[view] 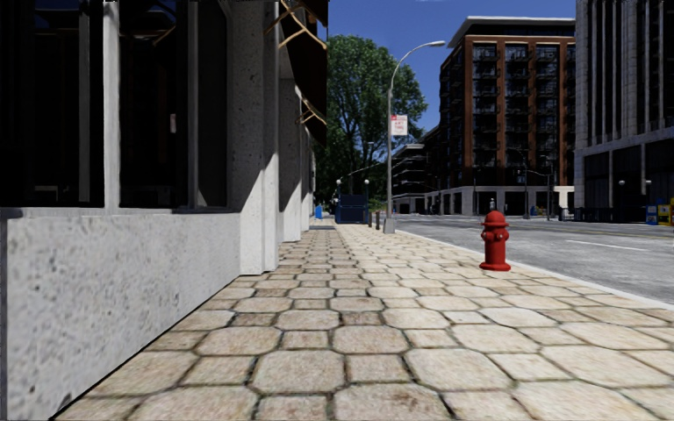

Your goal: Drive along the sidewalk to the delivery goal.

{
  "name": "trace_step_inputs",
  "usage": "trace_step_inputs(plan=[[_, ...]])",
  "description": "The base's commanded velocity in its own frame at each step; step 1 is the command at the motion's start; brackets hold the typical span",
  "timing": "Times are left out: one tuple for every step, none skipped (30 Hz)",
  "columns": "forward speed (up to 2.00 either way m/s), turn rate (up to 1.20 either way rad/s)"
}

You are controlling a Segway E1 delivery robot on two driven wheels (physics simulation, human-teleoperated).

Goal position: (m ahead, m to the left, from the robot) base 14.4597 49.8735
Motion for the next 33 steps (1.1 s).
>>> trace_step_inputs(plan=[[2.0,0.0],[2.0,0.0],[2.0,0.0],[2.0,0.0],[2.0,0.0],[2.0,0.0],[2.0,0.0],[2.0,0.0],[2.0,0.0],[2.0,0.0],[2.0,0.0],[2.0,0.0],[2.0,0.0],[2.0,0.0],[2.0,0.0],[2.0,0.0],[2.0,0.0],[2.0,0.0],[2.0,0.0],[2.0,0.0],[2.0,0.0],[2.0,0.0],[2.0,0.0],[2.0,0.0],[2.0,0.0],[2.0,0.0],[2.0,0.0],[2.0,0.0],[2.0,0.0],[2.0,0.0],[2.0,0.0],[2.0,0.0],[2.0,0.0]])
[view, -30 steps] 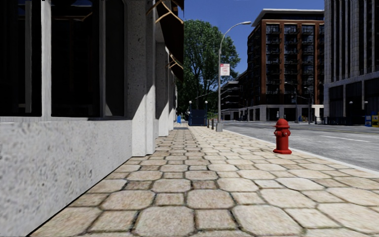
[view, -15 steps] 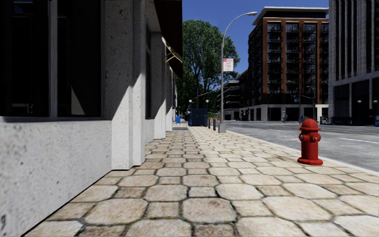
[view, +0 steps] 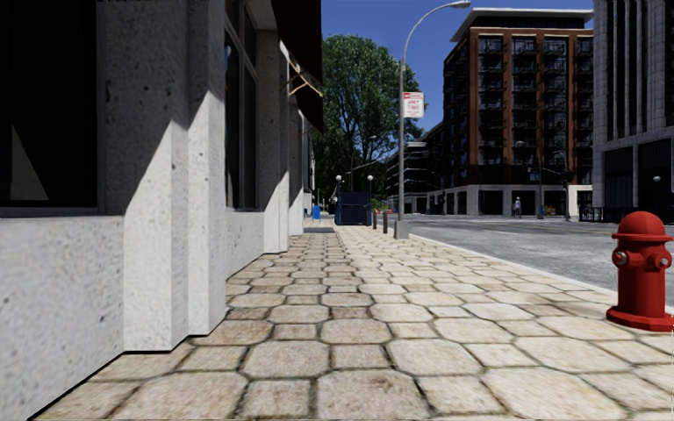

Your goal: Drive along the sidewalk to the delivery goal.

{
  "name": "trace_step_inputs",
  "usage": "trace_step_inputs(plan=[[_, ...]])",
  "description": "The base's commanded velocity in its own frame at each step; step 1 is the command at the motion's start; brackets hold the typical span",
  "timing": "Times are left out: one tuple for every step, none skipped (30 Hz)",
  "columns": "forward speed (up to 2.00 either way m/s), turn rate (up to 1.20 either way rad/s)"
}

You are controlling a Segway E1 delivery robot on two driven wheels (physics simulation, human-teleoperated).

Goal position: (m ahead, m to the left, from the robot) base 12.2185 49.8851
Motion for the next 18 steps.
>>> trace_step_inputs(plan=[[2.0,0.0],[2.0,0.0],[2.0,0.0],[2.0,0.0],[2.0,0.0],[2.0,0.0],[2.0,0.0],[2.0,0.0],[2.0,0.0],[2.0,0.0],[2.0,0.0],[2.0,0.0],[2.0,0.0],[2.0,0.0],[2.0,0.0],[2.0,0.0],[2.0,0.0],[2.0,0.0]])
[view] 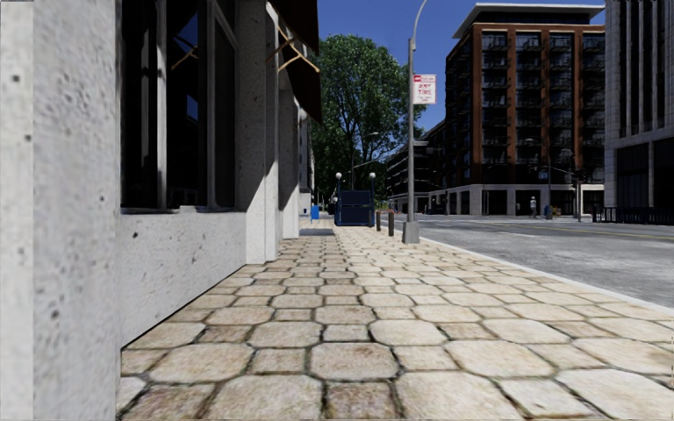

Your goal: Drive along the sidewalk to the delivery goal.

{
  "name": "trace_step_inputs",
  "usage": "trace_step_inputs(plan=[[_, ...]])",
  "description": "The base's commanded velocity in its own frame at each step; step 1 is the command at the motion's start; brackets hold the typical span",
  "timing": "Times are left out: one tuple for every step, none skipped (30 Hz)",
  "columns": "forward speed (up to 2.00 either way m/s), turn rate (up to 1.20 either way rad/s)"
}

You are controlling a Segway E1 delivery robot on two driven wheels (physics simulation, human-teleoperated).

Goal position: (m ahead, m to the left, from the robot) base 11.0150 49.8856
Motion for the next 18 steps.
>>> trace_step_inputs(plan=[[2.0,0.0],[2.0,0.0],[2.0,0.0],[2.0,0.0],[2.0,0.0],[2.0,0.0],[2.0,0.0],[2.0,0.0],[2.0,0.0],[2.0,0.0],[2.0,0.0],[2.0,0.0],[2.0,0.0],[2.0,0.0],[2.0,0.0],[2.0,0.0],[2.0,0.0],[2.0,0.0]])
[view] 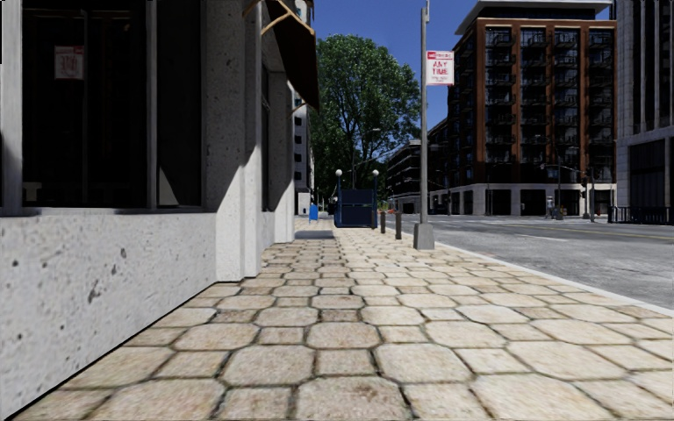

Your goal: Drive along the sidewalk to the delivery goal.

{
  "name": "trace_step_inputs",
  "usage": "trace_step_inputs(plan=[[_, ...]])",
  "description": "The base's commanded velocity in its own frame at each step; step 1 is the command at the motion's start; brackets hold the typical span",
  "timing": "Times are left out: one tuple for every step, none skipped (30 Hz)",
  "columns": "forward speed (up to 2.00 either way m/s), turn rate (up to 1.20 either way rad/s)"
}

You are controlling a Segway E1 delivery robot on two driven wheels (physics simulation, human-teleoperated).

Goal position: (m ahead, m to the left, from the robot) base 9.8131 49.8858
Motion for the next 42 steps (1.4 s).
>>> trace_step_inputs(plan=[[2.0,0.0],[2.0,0.0],[2.0,0.0],[2.0,0.0],[2.0,0.0],[2.0,0.0],[2.0,0.0],[2.0,0.0],[2.0,0.0],[2.0,0.0],[2.0,0.0],[2.0,0.0],[2.0,0.0],[2.0,0.0],[2.0,0.0],[2.0,0.0],[2.0,0.0],[2.0,0.0],[2.0,0.0],[2.0,0.0],[2.0,0.0],[2.0,0.0],[2.0,0.0],[2.0,0.0],[2.0,0.0],[2.0,0.0],[2.0,0.0],[2.0,0.0],[2.0,0.0],[2.0,0.0],[2.0,0.0],[2.0,0.0],[2.0,0.0],[2.0,0.0],[2.0,0.0],[2.0,0.0],[2.0,0.0],[2.0,0.0],[2.0,0.0],[2.0,0.0],[2.0,0.0],[2.0,0.0]])
